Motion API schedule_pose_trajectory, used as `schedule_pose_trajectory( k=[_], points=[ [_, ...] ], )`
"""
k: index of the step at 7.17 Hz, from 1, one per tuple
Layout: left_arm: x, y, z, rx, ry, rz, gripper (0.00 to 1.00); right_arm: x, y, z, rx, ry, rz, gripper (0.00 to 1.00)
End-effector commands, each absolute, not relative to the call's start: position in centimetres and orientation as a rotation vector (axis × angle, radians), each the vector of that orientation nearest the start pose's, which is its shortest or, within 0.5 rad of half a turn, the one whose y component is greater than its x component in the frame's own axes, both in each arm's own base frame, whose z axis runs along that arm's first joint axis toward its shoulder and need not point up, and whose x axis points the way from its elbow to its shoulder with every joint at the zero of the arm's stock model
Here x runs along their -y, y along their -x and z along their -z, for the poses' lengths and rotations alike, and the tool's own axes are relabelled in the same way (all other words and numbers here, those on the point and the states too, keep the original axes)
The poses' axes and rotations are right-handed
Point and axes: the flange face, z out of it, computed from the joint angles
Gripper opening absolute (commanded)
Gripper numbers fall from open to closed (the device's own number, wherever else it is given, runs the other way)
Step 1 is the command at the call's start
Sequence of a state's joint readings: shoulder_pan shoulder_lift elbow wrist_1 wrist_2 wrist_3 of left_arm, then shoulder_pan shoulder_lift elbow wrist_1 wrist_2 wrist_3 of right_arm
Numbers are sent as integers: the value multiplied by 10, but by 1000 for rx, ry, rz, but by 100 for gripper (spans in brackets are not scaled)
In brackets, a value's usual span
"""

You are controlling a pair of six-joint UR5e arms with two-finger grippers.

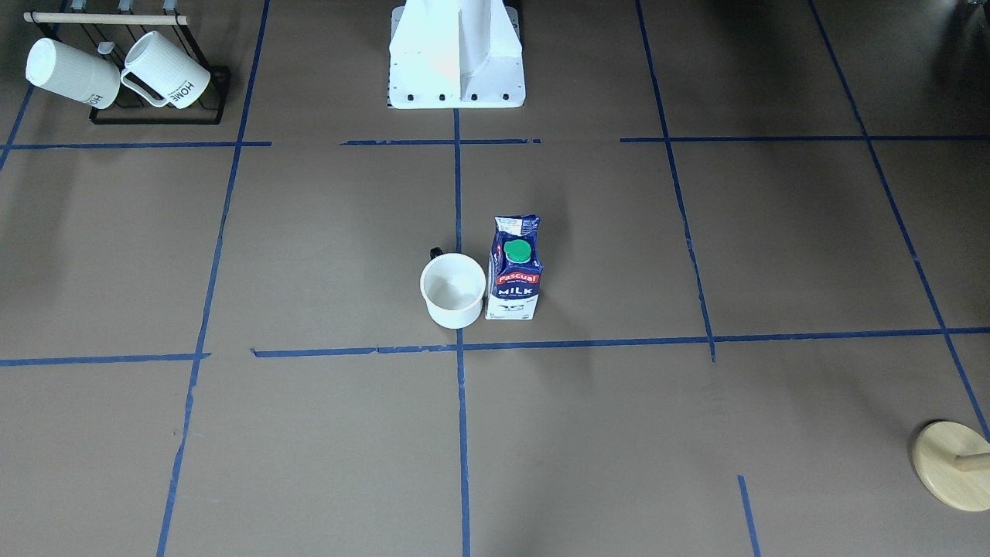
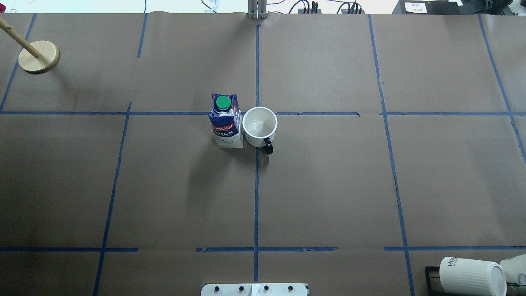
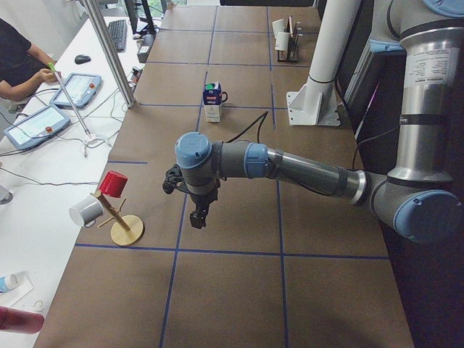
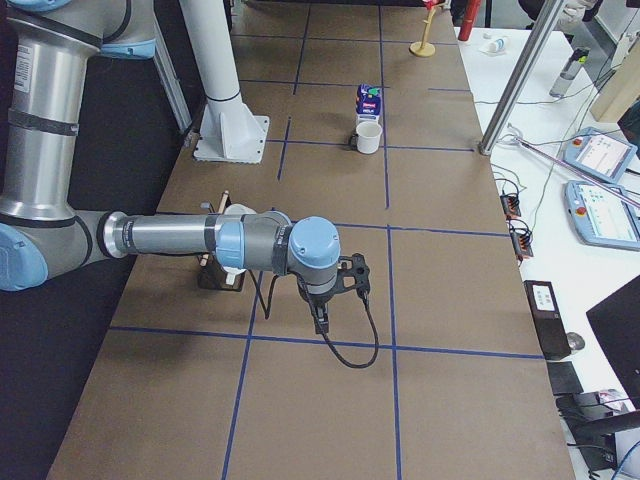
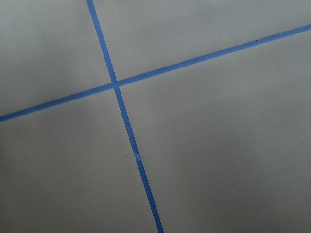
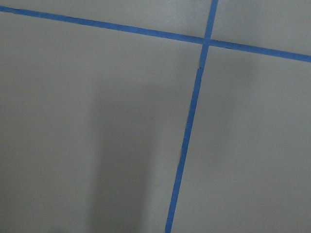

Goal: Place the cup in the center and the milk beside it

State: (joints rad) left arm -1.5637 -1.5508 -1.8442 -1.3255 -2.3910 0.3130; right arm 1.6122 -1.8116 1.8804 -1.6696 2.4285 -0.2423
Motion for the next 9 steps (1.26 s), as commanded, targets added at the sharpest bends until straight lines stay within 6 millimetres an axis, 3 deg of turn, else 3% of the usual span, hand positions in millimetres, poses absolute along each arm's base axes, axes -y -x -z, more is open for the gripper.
schedule_pose_trajectory(
  k=[1, 4, 9],
  points=[
    [461, 22, -547, -814, -131, -399, 100, 379, -73, -615, 858, -95, 176, 100],
    [451, 28, -539, -694, -162, -459, 100, 379, -73, -613, 861, -98, 177, 100],
    [449, 27, -540, -699, -151, -450, 100, 377, -73, -614, 861, -95, 176, 100]
  ],
)
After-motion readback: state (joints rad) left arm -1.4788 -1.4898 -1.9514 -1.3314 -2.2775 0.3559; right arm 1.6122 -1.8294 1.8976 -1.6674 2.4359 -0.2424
